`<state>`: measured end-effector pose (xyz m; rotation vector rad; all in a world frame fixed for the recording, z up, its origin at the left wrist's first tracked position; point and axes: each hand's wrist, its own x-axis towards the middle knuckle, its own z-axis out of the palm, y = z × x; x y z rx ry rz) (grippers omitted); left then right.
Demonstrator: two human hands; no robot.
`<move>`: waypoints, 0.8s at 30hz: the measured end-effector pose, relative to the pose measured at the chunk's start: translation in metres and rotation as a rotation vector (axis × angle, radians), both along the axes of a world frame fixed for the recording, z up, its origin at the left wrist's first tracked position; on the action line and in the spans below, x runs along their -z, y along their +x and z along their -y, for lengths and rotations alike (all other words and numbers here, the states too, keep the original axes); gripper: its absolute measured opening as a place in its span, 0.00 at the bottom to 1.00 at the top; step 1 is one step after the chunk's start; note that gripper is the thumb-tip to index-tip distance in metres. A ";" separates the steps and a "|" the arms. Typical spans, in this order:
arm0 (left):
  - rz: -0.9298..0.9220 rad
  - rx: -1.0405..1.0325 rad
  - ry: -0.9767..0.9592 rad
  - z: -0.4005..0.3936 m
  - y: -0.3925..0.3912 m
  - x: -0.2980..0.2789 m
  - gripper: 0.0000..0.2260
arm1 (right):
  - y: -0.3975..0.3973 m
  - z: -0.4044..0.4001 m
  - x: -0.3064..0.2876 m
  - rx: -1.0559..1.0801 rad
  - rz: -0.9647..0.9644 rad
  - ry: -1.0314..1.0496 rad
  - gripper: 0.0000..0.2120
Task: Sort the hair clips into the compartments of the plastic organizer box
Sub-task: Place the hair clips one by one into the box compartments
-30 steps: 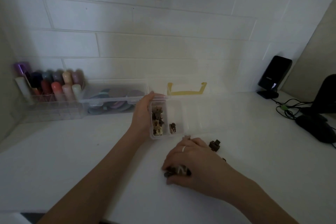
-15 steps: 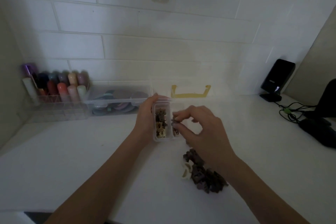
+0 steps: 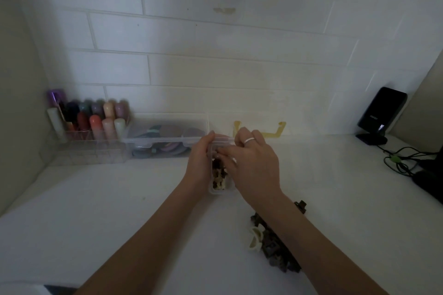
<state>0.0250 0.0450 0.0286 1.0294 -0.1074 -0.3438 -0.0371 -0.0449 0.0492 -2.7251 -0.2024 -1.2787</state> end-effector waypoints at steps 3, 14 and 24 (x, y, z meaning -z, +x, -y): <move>0.004 -0.011 0.016 0.001 0.001 0.001 0.21 | -0.002 0.005 -0.004 -0.013 -0.093 -0.075 0.03; 0.097 0.005 0.044 0.002 0.000 0.002 0.17 | -0.043 0.034 -0.013 -0.263 -0.369 0.170 0.06; 0.146 -0.031 0.052 0.002 -0.005 -0.002 0.16 | -0.067 0.043 -0.038 -0.303 -1.245 0.041 0.09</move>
